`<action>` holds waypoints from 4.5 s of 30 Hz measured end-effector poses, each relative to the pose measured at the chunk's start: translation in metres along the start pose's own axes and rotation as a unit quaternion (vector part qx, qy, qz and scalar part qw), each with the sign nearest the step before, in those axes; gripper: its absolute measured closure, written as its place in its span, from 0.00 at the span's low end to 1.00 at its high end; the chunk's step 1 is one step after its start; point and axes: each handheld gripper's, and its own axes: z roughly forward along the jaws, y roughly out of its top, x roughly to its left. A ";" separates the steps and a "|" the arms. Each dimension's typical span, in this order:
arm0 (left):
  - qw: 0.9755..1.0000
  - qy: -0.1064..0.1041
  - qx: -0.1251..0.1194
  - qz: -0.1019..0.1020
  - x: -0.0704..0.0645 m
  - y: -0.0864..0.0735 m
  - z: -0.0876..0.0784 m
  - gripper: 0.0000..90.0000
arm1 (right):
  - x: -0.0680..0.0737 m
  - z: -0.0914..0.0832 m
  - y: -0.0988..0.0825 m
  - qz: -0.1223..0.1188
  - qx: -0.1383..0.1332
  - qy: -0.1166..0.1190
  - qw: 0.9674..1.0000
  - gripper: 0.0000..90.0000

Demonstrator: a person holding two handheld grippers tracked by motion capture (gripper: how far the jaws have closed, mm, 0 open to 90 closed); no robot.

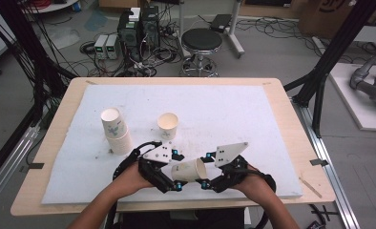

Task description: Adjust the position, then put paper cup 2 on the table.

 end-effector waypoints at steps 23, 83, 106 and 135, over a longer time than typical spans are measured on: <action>0.994 0.005 0.101 0.039 0.001 0.013 0.014 0.25 | 0.001 0.010 0.014 -0.032 0.053 -0.006 0.998 0.38; 0.985 0.075 -0.125 -0.094 0.011 -0.048 -0.006 0.35 | -0.006 -0.041 -0.070 0.142 -0.125 -0.099 0.977 0.25; 0.953 0.156 -0.235 -0.108 0.005 -0.062 -0.038 0.34 | -0.008 -0.061 -0.097 0.187 -0.149 -0.207 0.949 0.25; 0.955 0.142 -0.233 -0.118 0.022 -0.048 -0.009 0.34 | -0.005 -0.067 -0.102 0.190 -0.150 -0.226 0.943 0.25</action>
